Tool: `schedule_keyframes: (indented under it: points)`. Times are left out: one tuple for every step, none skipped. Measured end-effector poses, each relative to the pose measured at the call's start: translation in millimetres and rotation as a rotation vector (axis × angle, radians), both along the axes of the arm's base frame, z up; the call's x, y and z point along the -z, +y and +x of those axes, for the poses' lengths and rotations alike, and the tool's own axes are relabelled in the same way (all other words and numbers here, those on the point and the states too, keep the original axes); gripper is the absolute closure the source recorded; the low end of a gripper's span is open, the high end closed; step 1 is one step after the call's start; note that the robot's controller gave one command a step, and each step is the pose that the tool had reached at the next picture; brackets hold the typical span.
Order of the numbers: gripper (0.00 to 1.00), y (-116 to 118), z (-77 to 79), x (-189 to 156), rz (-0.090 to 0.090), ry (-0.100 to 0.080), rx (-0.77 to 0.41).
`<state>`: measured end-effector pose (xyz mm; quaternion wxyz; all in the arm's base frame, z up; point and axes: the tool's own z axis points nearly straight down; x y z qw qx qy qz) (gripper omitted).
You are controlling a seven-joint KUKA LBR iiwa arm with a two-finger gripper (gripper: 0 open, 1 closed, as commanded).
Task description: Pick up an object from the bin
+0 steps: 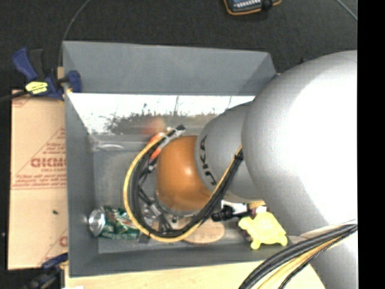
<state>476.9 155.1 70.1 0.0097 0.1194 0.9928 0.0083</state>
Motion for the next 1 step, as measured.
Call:
schedule_keyframes:
  points:
    - [1.00,-1.2,-2.7,-14.6,-0.003,0.010,0.000]
